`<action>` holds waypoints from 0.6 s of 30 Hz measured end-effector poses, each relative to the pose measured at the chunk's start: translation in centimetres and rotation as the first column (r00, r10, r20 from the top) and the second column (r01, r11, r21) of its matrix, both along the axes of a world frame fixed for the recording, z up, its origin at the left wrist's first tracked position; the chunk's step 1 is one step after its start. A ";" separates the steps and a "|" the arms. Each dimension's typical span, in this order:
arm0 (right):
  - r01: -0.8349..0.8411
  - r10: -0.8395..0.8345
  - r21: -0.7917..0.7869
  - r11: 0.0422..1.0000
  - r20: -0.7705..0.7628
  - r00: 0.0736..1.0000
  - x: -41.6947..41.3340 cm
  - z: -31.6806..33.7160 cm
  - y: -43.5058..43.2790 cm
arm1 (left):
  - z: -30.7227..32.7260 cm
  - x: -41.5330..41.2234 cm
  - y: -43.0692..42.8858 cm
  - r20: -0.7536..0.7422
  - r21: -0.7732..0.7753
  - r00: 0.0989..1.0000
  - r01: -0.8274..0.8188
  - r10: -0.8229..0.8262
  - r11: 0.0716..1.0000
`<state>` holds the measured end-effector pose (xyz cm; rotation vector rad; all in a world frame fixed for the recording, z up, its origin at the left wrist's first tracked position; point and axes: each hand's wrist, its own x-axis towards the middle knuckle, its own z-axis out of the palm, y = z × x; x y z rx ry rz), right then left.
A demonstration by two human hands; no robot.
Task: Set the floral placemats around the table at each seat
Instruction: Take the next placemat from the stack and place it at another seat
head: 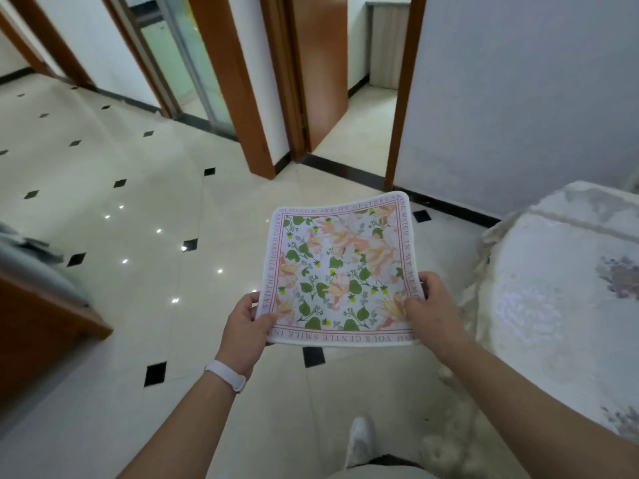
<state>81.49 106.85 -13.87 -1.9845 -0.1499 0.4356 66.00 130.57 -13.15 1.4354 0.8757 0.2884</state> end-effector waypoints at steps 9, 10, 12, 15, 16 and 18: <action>0.208 -0.209 0.017 0.978 0.081 0.975 8.7 2.2 0.0 | 0.3 13.6 2.8 0.108 0.005 0.970 0.220 -0.219 0.976; 0.234 -0.235 0.015 0.972 0.082 0.969 9.6 2.3 0.1 | 0.2 15.0 3.1 0.118 0.003 0.963 0.245 -0.244 0.969; 0.276 -0.276 0.006 0.961 0.096 0.956 11.2 2.4 0.6 | -0.2 18.0 3.8 0.132 -0.004 0.948 0.294 -0.291 0.956; 0.332 -0.329 -0.012 0.943 0.105 0.939 13.9 2.4 2.4 | -1.2 22.7 5.9 0.142 -0.020 0.925 0.359 -0.353 0.933; 0.350 -0.346 -0.018 0.937 0.112 0.932 14.9 2.5 3.3 | -1.6 24.4 6.8 0.145 -0.022 0.916 0.381 -0.374 0.924; 0.394 -0.388 -0.025 0.919 0.116 0.914 17.1 2.4 5.0 | -2.6 27.9 9.0 0.140 -0.028 0.899 0.423 -0.416 0.906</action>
